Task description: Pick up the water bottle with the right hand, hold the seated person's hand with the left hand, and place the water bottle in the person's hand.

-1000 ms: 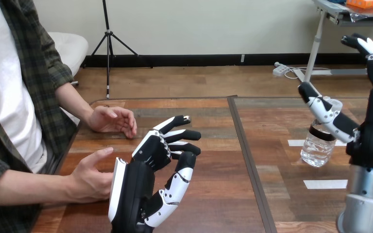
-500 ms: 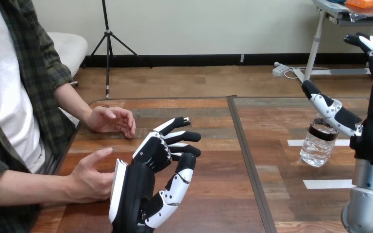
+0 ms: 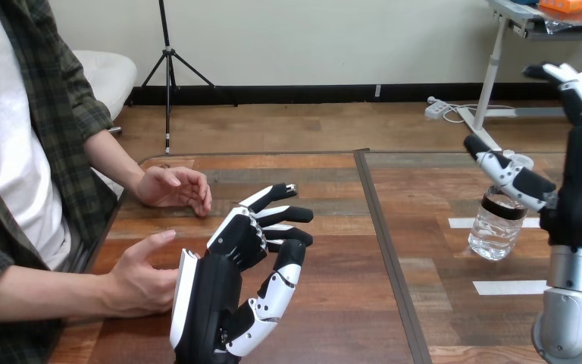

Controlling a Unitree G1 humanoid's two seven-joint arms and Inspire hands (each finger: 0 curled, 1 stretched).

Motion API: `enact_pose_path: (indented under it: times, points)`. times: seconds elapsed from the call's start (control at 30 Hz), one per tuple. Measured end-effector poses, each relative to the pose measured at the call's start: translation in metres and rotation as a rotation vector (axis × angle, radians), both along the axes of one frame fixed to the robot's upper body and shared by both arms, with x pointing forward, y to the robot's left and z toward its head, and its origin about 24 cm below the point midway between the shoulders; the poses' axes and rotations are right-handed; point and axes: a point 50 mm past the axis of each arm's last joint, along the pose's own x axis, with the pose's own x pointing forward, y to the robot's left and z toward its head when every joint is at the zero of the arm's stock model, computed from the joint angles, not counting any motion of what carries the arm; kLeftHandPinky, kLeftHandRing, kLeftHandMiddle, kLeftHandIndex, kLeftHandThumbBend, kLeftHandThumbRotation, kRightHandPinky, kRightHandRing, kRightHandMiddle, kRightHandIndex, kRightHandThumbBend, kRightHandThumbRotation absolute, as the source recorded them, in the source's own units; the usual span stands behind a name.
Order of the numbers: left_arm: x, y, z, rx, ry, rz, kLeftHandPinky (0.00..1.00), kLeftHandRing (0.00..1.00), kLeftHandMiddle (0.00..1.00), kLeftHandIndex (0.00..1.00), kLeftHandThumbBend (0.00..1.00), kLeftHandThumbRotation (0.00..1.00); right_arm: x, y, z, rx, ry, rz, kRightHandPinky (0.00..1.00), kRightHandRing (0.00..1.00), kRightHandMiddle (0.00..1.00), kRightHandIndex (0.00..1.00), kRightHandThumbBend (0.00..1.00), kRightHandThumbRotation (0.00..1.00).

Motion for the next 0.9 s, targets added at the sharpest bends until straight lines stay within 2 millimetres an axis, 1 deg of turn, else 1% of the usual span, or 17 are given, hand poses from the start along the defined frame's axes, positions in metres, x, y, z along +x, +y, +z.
enact_pose_path:
  times: [0.3, 0.6, 0.9]
  points:
    - [0.0, 0.0, 0.0, 0.0, 0.001, 0.002, 0.45, 0.57, 0.67, 0.76, 0.28, 0.44, 0.005, 0.001, -0.004, -0.013, 0.072, 0.01, 0.89, 0.86, 0.81, 0.72, 0.78, 0.01]
    - [0.0, 0.0, 0.0, 0.0, 0.001, 0.005, 0.45, 0.57, 0.66, 0.76, 0.27, 0.44, 0.011, 0.0, -0.007, -0.062, 0.15, 0.03, 0.89, 0.85, 0.79, 0.71, 0.81, 0.0]
    - [0.0, 0.0, 0.0, -0.001, 0.001, 0.006, 0.45, 0.57, 0.66, 0.76, 0.28, 0.44, 0.015, -0.003, -0.006, -0.117, 0.209, 0.03, 0.88, 0.85, 0.79, 0.71, 0.81, 0.0]
